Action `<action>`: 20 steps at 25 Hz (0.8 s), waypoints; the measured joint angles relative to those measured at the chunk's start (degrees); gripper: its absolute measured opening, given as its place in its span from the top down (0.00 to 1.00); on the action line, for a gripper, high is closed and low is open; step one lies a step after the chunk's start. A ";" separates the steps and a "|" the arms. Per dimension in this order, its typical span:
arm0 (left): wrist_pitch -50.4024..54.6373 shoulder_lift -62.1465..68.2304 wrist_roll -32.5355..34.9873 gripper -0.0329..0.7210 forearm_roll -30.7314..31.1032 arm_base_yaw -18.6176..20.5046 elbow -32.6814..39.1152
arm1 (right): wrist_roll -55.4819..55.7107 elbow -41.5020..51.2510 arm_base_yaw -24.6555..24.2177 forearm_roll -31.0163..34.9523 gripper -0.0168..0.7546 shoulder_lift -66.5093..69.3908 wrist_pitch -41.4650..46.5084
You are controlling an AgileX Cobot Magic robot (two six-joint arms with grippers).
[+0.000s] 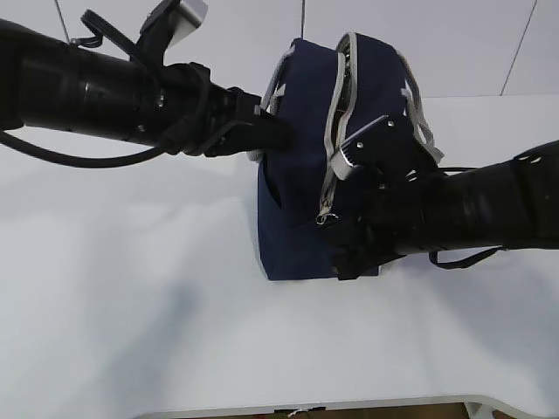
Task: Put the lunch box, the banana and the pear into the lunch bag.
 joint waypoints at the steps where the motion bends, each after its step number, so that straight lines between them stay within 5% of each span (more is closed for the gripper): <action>1: 0.00 0.00 0.00 0.97 0.00 0.00 0.00 | 1.97 0.00 0.00 -1.72 0.95 -0.76 0.00; 10: -0.30 0.00 0.00 0.97 0.00 0.00 0.00 | 18.55 0.00 0.00 -18.24 0.95 -4.80 1.80; 20: -0.39 0.00 0.00 0.97 0.00 0.00 0.00 | 22.23 0.00 0.00 -20.35 0.95 -7.41 2.02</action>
